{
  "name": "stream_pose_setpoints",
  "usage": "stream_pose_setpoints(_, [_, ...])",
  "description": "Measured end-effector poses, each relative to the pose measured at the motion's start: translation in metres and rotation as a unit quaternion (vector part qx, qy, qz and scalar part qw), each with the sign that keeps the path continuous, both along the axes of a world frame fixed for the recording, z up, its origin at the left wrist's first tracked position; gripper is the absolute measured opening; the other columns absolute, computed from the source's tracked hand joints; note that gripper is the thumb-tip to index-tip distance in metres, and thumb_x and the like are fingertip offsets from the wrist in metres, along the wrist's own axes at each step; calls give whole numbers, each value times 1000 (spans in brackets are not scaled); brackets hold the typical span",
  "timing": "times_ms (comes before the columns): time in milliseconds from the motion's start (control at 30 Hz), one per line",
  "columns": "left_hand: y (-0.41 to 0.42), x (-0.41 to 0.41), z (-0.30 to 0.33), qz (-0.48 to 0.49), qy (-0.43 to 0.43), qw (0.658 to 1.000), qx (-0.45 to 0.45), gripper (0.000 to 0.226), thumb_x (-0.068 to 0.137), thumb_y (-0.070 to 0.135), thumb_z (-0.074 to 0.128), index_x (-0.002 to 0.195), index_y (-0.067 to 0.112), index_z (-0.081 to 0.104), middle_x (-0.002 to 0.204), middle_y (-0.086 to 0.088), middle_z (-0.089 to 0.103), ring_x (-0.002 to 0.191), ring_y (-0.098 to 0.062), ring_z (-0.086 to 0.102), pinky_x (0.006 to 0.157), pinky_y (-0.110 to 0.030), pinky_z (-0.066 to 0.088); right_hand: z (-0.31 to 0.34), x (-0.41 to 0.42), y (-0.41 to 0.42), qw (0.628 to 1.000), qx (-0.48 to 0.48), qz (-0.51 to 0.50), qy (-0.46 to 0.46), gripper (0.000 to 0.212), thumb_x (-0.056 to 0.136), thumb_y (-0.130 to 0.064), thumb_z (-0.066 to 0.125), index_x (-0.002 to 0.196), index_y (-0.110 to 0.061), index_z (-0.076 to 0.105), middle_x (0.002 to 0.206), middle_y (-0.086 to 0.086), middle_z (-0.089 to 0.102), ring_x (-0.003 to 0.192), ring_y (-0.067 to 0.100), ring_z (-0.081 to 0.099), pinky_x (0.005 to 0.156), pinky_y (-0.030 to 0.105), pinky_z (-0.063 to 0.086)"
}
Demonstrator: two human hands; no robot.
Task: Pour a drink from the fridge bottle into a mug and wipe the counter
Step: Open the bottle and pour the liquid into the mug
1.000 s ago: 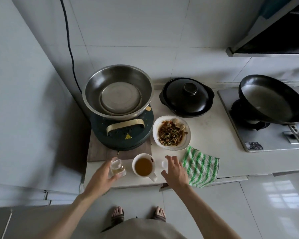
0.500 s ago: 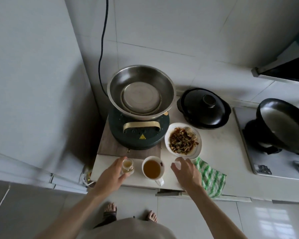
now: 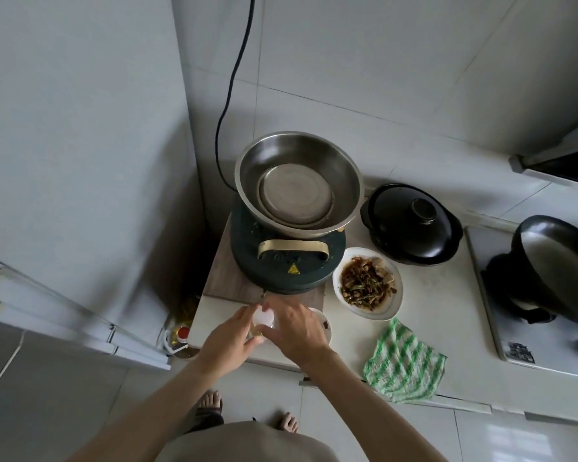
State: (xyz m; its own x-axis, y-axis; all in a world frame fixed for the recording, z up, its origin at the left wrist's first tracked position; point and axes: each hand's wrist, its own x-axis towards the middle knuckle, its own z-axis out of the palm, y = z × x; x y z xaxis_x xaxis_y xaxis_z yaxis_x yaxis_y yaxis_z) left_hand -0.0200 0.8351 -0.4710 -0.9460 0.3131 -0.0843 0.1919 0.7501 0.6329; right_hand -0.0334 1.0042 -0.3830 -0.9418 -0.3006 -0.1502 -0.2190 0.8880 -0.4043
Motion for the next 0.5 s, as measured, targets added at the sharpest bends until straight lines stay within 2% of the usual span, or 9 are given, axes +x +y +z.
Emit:
stream_pose_setpoints(100, [-2, 0, -2, -12, 16, 1000, -3, 66, 84, 43, 74, 139, 27, 43, 122, 8, 67, 95, -5, 71, 81, -5, 48, 6, -3, -3, 998, 43, 35, -28, 43, 96, -41, 65, 136, -33, 54, 133, -3, 66, 114, 19, 67, 94, 38, 58])
stream_pose_setpoints(167, [-2, 0, -4, -10, 17, 1000, 1, 68, 83, 45, 74, 141, 29, 41, 122, 10, 67, 90, -5, 72, 76, 2, 39, 13, -9, -8, 993, 99, 50, -31, 42, 97, -43, 63, 135, -29, 57, 129, 1, 67, 112, 22, 67, 93, 38, 57])
stream_pose_setpoints(233, [-2, -1, -6, -6, 15, 1000, 9, 70, 84, 46, 73, 143, 31, 39, 127, 12, 64, 92, -6, 73, 75, 3, 35, 19, -15, -18, 988, 146, 52, -10, 39, 97, -48, 59, 120, -18, 64, 110, 4, 71, 96, 22, 70, 85, 35, 57])
stream_pose_setpoints(300, [-3, -2, -8, -11, 11, 1000, 7, 69, 84, 43, 73, 142, 32, 38, 129, 11, 63, 89, -6, 72, 70, 6, 33, 25, -17, -30, 978, 202, 56, 19, 40, 98, -51, 56, 94, -13, 64, 81, 3, 65, 74, 18, 65, 69, 29, 51])
stream_pose_setpoints(367, [-4, -2, -9, -18, -1, 1000, 21, 66, 82, 36, 77, 137, 32, 41, 124, 9, 67, 80, -7, 71, 57, 9, 31, 28, -17, -42, 961, 261, 83, 32, 33, 100, -42, 58, 83, -14, 62, 72, 3, 58, 69, 18, 65, 61, 28, 46])
stream_pose_setpoints(433, [-5, -2, -11, -24, -8, 999, 34, 65, 81, 30, 79, 135, 31, 43, 122, 8, 67, 76, -8, 69, 54, 9, 32, 29, -16, -46, 956, 277, 100, 15, 22, 101, -30, 61, 94, -10, 66, 78, 6, 61, 77, 21, 69, 64, 30, 50])
stream_pose_setpoints(500, [-6, -3, -13, -31, -9, 999, 33, 65, 83, 32, 76, 138, 33, 41, 125, 13, 63, 78, -5, 70, 57, 9, 33, 30, -16, -42, 963, 252, 92, 5, 27, 100, -35, 61, 105, -9, 62, 79, 5, 58, 77, 22, 68, 67, 30, 52])
